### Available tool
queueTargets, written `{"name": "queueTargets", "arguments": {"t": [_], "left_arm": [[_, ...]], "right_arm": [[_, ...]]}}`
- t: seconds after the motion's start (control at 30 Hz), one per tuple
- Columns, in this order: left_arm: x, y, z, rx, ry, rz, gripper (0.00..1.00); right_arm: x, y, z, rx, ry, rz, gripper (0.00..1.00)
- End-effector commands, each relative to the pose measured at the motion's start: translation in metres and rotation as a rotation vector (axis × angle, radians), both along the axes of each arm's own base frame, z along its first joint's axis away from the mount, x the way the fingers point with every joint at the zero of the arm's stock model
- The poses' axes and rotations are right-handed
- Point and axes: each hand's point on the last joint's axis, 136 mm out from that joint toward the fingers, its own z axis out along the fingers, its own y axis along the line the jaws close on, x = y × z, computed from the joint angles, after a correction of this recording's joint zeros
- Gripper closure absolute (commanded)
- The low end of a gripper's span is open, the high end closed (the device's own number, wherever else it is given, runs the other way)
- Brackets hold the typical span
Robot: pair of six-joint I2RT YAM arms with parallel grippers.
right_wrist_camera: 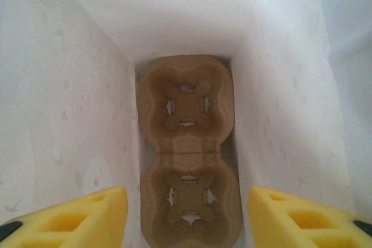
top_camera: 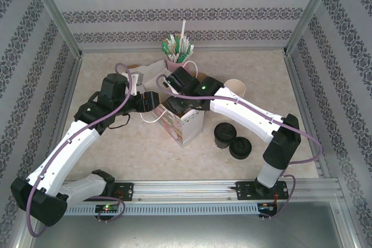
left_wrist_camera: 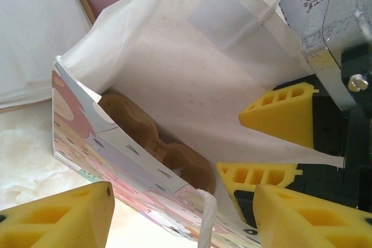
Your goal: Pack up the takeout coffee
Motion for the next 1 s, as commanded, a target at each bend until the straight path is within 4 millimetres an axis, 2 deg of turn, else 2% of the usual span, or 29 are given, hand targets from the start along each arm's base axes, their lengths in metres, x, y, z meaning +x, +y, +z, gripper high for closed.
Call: {"name": "queueTargets", "arguments": {"t": [0.0,0.97], "left_arm": [[0.001,0.009,0.003,0.014,-0.018,0.031,0.35],[0.0,0.012,0.005,0.031,-0.02,0.038,0.39]], "right_arm": [[-0.005,0.0,0.014,0.016,-0.004,-0.011,0.43],[-0.02,-0.013,0.03,0.005,0.025,-0.015,0.4]]}}
